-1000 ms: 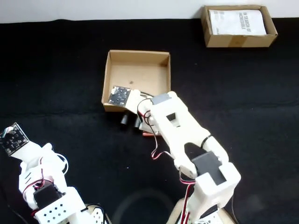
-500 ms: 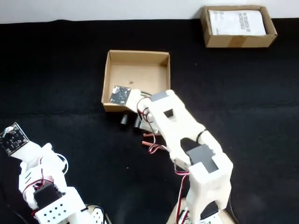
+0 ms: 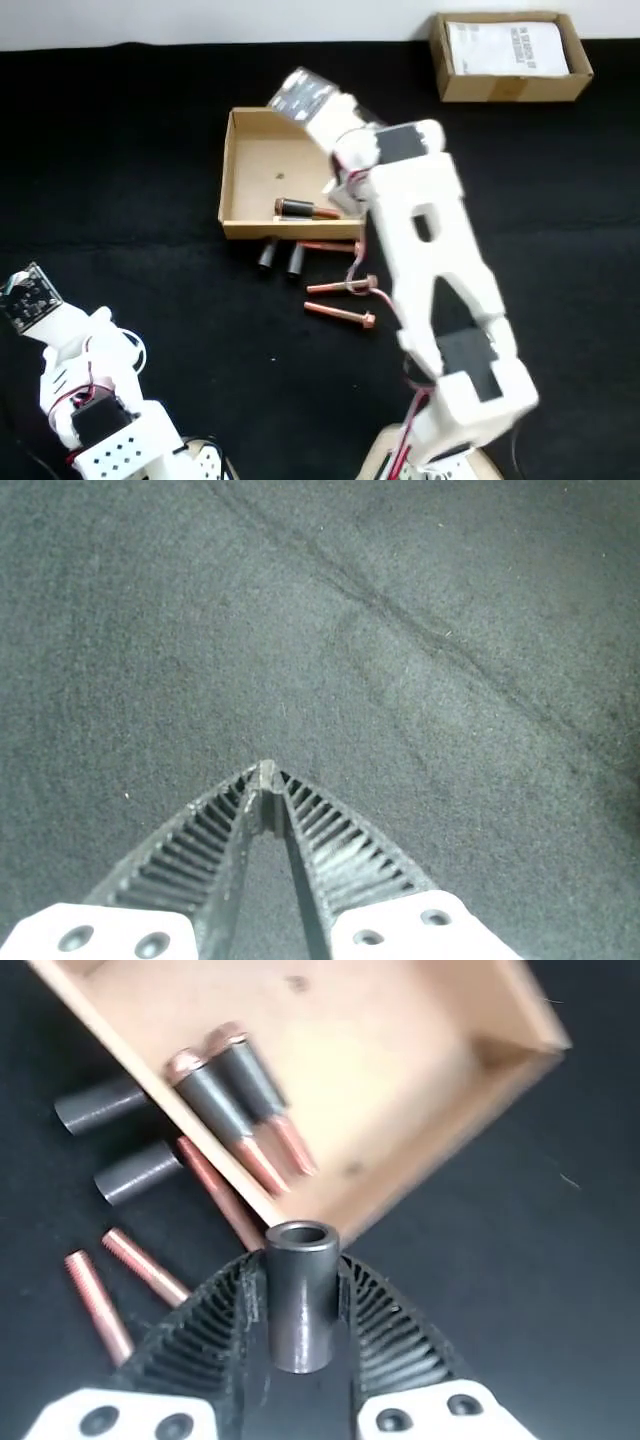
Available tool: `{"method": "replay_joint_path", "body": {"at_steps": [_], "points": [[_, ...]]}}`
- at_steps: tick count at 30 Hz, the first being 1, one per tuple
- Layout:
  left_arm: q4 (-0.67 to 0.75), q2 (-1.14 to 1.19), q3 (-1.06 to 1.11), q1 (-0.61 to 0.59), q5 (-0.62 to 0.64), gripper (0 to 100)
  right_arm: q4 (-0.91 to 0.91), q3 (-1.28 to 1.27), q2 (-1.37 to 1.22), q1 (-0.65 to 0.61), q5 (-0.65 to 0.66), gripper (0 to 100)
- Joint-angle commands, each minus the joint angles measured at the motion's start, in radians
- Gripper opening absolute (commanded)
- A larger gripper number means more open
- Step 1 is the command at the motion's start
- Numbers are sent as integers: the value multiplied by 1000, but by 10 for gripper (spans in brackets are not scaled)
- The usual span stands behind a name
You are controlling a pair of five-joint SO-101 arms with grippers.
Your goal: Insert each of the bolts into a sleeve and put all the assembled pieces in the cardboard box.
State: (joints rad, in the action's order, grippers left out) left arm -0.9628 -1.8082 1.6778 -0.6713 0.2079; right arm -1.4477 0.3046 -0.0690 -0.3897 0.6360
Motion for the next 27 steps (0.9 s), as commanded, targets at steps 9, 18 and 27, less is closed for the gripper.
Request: {"method": "replay_joint_path", "body": {"at_steps": [9,18,27], "points": [[-40,-5,18,67,-74,10,-263,77,479,196,-186,7],[-91,-5,18,102,-535,10,-234,-93,791,611,-402,7],[-146,-4,-219,437,-806,9,162,-776,1302,1044,-466,7]]}}
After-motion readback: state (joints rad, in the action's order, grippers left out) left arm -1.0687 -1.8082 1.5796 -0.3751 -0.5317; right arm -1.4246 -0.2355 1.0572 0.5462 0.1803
